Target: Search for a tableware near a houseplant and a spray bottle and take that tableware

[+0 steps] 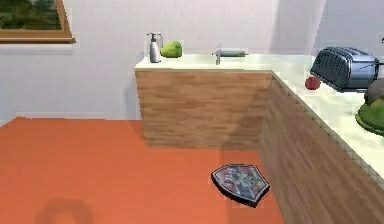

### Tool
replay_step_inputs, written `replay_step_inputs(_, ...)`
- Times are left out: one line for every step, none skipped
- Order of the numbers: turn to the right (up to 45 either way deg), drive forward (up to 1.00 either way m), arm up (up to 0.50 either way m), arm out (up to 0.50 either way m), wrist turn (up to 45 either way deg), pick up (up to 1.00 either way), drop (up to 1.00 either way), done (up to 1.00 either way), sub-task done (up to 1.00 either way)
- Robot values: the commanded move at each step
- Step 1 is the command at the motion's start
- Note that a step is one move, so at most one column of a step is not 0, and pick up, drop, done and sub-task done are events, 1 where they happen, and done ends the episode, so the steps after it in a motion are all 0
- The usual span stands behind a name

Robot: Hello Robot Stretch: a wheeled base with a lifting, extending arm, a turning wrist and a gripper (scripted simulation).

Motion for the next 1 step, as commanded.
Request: replay_step_inputs(-15.0,0.00,0.00,0.00,0.0,0.00,0.00,0.00,0.00)
